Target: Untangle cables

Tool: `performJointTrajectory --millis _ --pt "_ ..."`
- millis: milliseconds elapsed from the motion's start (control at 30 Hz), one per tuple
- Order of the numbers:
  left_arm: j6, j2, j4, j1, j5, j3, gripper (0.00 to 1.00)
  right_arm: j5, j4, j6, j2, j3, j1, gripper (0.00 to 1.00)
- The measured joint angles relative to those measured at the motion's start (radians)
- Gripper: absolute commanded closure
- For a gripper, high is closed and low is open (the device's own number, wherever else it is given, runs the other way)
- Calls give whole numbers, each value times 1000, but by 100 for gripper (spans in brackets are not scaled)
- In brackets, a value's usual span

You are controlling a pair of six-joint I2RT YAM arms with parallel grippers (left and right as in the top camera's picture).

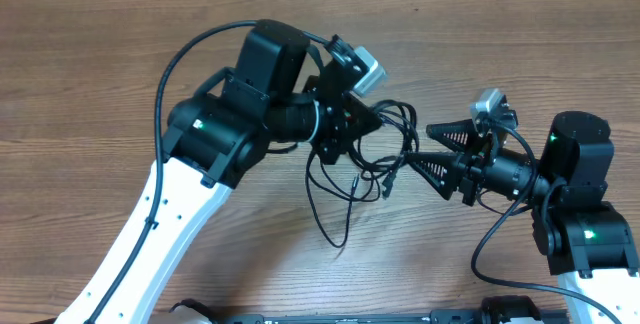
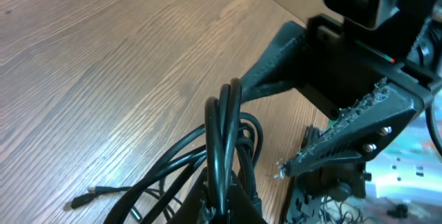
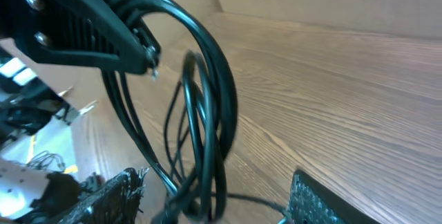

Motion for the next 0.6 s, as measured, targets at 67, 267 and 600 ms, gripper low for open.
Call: performJointTrajectory --millis 67,267,600 --pt "-11 0 2 6 -3 0 96 20 -3 0 0 0 0 34" --pt "-26 0 20 6 32 0 96 48 -5 -1 0 0 0 35" --pt "-30 0 38 6 92 0 96 51 -4 -1 0 0 0 37"
